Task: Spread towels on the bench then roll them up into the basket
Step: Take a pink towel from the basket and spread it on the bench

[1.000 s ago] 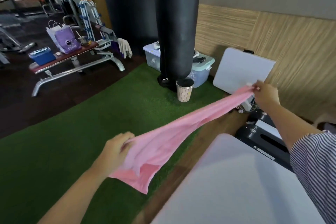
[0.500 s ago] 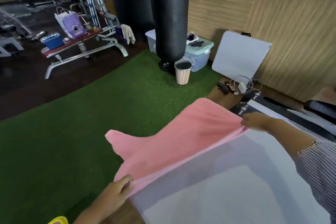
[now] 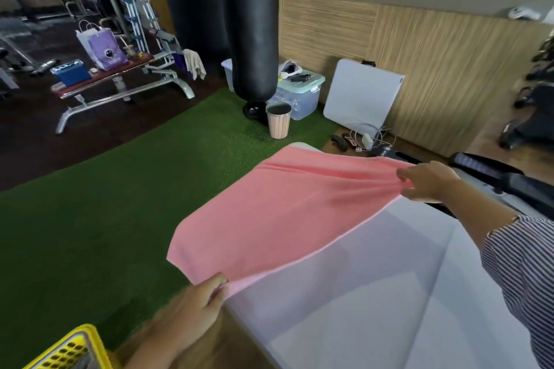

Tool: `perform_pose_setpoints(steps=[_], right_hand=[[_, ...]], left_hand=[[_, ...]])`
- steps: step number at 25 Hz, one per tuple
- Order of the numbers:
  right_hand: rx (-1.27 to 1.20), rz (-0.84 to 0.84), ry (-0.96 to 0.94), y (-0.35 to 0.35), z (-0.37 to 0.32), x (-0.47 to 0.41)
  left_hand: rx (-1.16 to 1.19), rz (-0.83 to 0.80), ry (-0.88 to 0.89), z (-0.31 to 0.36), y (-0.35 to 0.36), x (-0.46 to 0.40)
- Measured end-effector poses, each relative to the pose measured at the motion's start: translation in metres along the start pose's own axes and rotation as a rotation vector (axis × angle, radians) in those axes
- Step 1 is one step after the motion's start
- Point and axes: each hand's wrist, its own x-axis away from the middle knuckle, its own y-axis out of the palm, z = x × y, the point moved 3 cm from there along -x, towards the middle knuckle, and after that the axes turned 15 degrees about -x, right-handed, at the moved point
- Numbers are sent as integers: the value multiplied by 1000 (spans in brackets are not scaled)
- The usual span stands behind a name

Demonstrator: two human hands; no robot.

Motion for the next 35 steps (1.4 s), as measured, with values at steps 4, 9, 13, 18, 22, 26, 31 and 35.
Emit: perform_pose_setpoints(steps=[4, 9, 13, 18, 22, 26, 31, 35], right_hand=[[34, -7, 12, 10, 30, 55], [63, 43, 19, 20, 93, 117], [65, 77, 7, 38, 158, 175], [104, 10, 112, 66, 241, 253], [137, 23, 212, 83, 286, 300], [108, 28, 248, 109, 308, 333], [130, 57, 166, 120, 299, 356], [163, 69, 121, 114, 295, 373]], left_hand=[[53, -25, -22, 46, 14, 43], [118, 50, -89, 124, 40, 79], [139, 59, -178, 202, 87, 117], [126, -5, -167, 308, 141, 161], [162, -18, -126, 348, 181, 186], [182, 12, -110, 368, 197, 204], [87, 59, -151, 381, 207, 229], [101, 117, -218, 390, 216, 246]])
